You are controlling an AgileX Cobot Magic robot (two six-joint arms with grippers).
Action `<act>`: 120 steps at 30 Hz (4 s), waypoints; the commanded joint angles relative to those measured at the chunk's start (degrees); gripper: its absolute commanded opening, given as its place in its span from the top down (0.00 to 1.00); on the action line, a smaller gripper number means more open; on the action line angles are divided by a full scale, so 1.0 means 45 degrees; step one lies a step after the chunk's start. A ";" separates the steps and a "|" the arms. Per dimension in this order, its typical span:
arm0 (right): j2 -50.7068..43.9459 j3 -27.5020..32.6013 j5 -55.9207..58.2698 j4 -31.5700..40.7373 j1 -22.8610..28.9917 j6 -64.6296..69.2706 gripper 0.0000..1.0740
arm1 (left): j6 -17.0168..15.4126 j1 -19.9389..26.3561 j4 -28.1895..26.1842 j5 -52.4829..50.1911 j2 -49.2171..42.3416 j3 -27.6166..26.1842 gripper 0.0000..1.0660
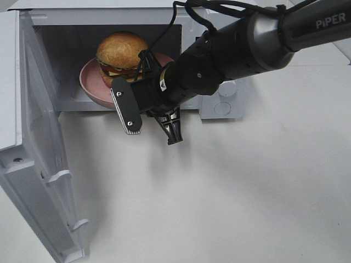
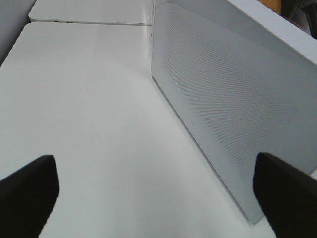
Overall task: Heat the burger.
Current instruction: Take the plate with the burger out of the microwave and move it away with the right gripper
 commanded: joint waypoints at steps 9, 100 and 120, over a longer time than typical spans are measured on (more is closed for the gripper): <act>-0.1642 0.2152 -0.1706 -0.0153 0.0025 0.0076 1.00 | -0.0076 0.0051 0.0000 0.0025 -0.0242 0.0064 0.04; -1.4324 1.1217 0.4456 -0.3361 0.0025 0.7932 1.00 | -0.0076 0.0051 0.0000 0.0025 -0.0242 0.0064 0.04; -1.4006 1.1217 0.7487 -0.6366 0.0025 1.2936 1.00 | -0.0076 0.0051 0.0000 0.0025 -0.0242 0.0064 0.04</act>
